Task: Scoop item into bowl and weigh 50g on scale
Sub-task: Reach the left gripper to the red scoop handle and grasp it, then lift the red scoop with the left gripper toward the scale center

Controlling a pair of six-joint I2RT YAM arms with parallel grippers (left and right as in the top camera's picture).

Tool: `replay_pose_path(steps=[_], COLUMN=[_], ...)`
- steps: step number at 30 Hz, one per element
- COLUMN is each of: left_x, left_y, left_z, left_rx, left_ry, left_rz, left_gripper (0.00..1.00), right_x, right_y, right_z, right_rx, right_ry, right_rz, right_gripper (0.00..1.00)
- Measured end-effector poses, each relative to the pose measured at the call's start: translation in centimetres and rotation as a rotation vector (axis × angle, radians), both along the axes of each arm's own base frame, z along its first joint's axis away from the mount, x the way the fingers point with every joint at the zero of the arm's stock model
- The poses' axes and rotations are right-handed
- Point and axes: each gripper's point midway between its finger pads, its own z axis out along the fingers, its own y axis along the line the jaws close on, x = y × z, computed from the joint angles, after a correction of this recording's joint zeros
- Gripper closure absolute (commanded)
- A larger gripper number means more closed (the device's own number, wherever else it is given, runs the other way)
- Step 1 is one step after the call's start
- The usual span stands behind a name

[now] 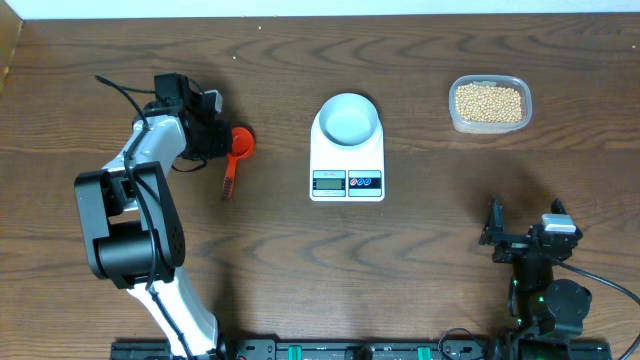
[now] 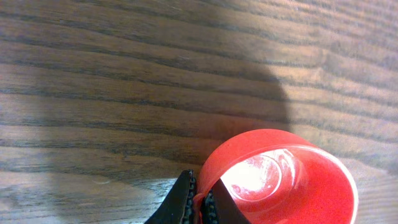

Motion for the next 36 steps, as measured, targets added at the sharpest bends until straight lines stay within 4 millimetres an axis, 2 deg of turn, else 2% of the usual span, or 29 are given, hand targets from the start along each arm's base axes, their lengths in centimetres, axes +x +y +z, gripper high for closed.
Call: replay_pose_path(steps=[6, 9, 13, 16, 22, 25, 28, 36], left_x=[0.5, 0.5, 0.5, -0.3, -3.4, -4.4, -5.6, -7.3], left_y=[0.1, 0.1, 0.1, -0.1, -0.8, -1.8, -4.0, -9.8], left_z=[0.2, 1.4, 5.3, 8.9, 12.7, 14.0, 14.7, 14.4], left_rx=[-0.076, -0.148, -0.248, -0.330, -0.438, -0.478, -0.500, -0.495], left_ry=[0.037, 0.071, 0.064, 0.065, 0.149, 0.178, 0.231, 0.335], left_rz=[0.211, 0.401, 0.618, 0.768, 1.006, 1.059, 1.078, 1.029], left_gripper=[0.93, 0.93, 0.93, 0.93, 0.93, 0.93, 0.93, 0.93], right_x=[0.0, 0.0, 0.0, 0.0, 0.0, 0.0, 0.0, 0.0], right_y=[0.0, 0.0, 0.0, 0.0, 0.0, 0.0, 0.0, 0.1], right_z=[0.0, 0.0, 0.0, 0.0, 0.0, 0.0, 0.0, 0.0], right_rx=[0.000, 0.000, 0.000, 0.000, 0.000, 0.000, 0.000, 0.054], right_ry=[0.000, 0.000, 0.000, 0.000, 0.000, 0.000, 0.000, -0.003], right_rz=[0.000, 0.000, 0.000, 0.000, 0.000, 0.000, 0.000, 0.001], right_gripper=[0.01, 0.01, 0.01, 0.01, 0.01, 0.01, 0.01, 0.01])
